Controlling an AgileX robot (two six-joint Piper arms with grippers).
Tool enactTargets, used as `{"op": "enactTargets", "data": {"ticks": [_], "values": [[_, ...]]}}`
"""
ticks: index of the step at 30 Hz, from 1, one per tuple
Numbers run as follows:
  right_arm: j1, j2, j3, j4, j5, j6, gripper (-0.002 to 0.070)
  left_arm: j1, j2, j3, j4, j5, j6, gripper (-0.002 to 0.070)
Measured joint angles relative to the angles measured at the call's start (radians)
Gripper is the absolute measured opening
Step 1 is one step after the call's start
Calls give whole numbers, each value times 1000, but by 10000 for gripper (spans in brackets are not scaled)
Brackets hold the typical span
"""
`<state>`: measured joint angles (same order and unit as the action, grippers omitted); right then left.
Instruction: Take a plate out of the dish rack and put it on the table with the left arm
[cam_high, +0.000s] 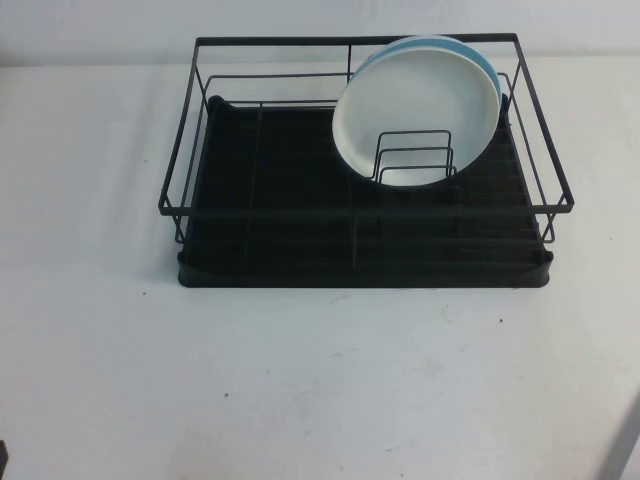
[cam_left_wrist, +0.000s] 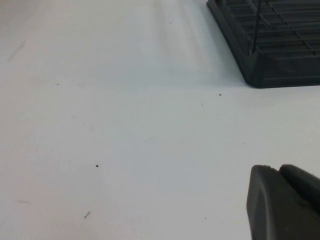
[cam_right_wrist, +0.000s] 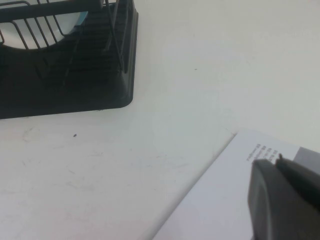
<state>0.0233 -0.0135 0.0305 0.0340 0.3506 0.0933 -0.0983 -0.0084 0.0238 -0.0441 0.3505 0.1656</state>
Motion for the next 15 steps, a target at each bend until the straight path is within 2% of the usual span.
{"op": "enactTargets", "data": {"ticks": [6,15], "values": [[0,0,0,0,0,0,-18,0,0,0,5,0,7,-3],[0,0,0,0,0,0,-18,0,0,0,109,0,27,-3]]}}
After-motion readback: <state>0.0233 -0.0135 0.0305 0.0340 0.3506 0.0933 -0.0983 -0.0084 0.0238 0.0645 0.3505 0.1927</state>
